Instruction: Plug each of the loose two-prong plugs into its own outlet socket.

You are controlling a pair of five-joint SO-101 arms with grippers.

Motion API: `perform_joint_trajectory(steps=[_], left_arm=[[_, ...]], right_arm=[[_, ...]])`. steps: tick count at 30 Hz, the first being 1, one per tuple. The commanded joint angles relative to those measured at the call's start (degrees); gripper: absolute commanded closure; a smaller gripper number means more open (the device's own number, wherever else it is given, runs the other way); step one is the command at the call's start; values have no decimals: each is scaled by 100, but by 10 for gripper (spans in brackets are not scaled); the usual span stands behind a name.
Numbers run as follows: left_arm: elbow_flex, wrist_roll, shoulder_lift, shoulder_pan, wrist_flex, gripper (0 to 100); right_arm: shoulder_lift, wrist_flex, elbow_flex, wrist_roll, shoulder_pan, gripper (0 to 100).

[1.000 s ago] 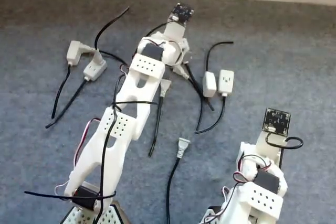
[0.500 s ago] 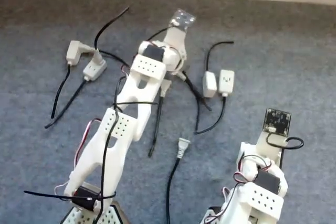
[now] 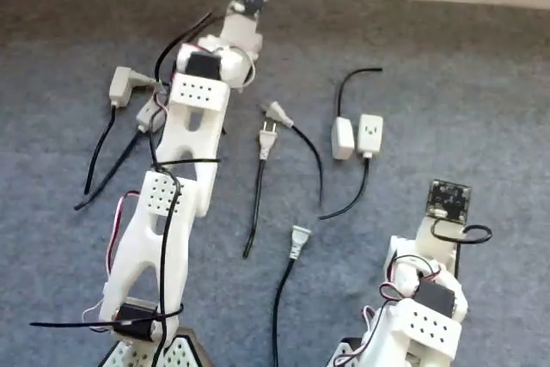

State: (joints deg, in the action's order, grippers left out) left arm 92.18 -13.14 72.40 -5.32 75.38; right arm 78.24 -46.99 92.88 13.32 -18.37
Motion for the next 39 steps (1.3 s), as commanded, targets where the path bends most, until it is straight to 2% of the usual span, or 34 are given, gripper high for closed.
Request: perform_joint_trajectory(steps=[1,7,11,21,25,32,39], left_arm=[[330,-18,-1174,13,870,995],[224,-185,-2492,-84,2743,994],[-1218,-545,-3275,-127,2725,994],[-6431,-1732,-6185,-989,2690,994],[-8347,-2066,-7354,-1165,2295,994],[-11881,-2840,-9033,-927,659,995],[-14536,-3895,-10659,-629,-369,995]], right_arm=[[66,92,-31,141,242,853],[66,92,-22,158,321,853],[66,92,92,158,426,853],[66,92,145,316,426,853],[66,84,145,316,426,853],[40,57,136,325,426,853],[40,57,136,325,426,853]])
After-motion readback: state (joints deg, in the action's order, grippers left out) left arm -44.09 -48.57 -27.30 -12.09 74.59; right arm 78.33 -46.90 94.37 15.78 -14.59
